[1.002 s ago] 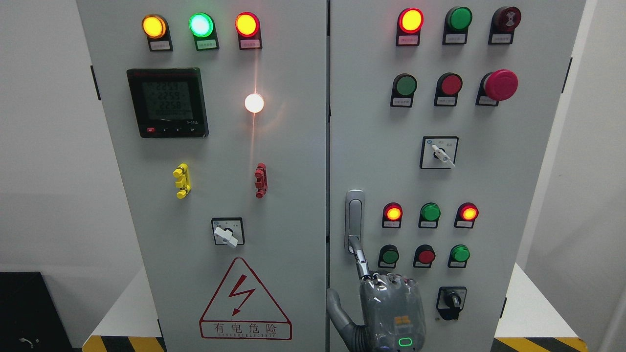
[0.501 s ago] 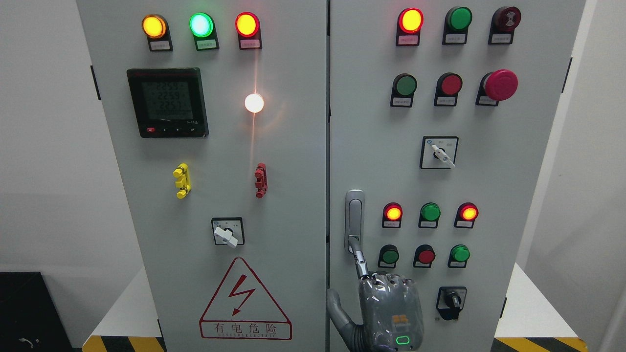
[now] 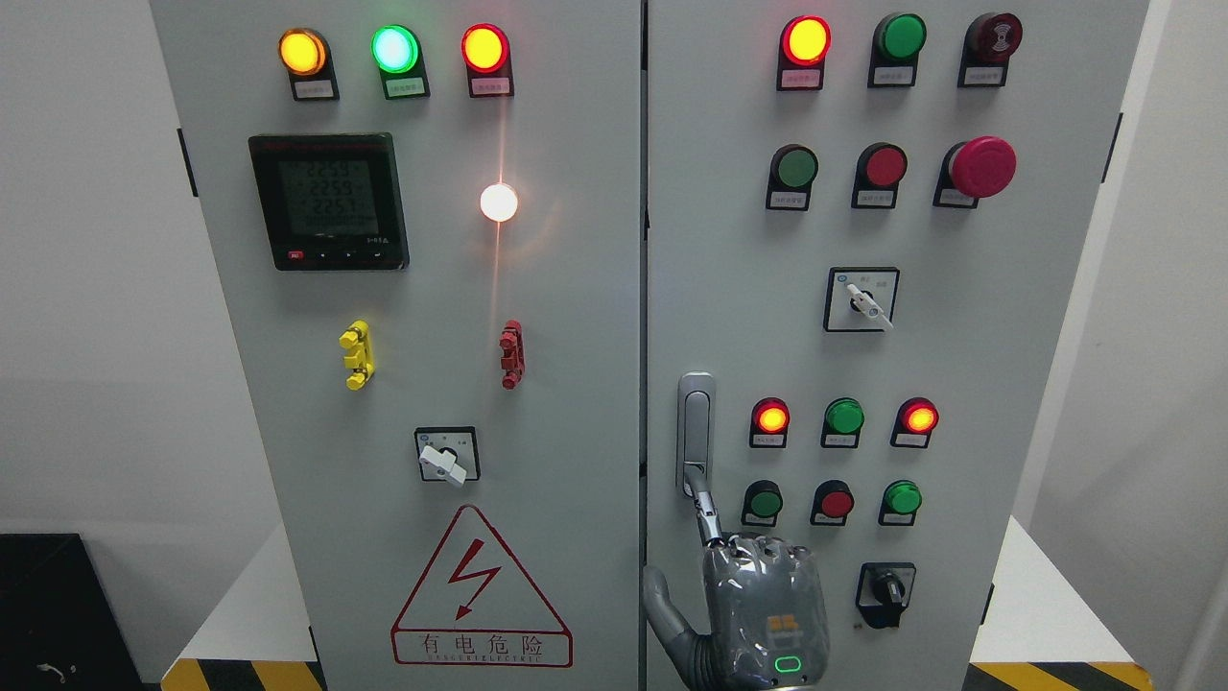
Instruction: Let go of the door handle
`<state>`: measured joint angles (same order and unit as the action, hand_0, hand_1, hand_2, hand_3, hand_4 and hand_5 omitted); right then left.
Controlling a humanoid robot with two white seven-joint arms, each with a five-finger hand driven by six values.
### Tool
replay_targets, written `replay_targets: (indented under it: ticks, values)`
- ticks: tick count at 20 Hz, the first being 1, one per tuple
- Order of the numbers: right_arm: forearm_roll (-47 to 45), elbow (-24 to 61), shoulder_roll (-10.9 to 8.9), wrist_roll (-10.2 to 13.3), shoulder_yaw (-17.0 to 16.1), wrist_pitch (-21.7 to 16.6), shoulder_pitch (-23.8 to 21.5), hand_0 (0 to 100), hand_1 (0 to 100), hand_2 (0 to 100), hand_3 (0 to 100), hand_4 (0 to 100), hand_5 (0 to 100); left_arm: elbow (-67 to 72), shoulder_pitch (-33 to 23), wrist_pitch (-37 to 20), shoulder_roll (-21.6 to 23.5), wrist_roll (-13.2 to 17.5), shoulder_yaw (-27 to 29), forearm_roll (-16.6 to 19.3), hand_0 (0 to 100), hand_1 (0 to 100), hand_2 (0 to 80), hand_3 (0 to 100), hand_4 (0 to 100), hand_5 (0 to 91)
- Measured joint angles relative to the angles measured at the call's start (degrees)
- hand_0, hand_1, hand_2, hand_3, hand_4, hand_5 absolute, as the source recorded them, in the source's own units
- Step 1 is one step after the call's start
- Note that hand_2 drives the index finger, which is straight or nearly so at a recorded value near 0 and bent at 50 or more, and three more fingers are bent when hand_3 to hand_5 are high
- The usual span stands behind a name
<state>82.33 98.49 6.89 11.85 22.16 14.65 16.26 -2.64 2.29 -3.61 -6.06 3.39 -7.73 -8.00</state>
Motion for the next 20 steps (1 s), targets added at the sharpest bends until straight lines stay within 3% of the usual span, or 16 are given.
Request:
replay_targets:
  ticks: [20]
  values:
    - [0.0,-1.1,0.05,-0.3,-0.1,1.1,0.6,47,33,6,100,100,100,0.0,0.0,0.0,0.0,0.0,0.0,0.0,12,56,0.0,0,0,0.0]
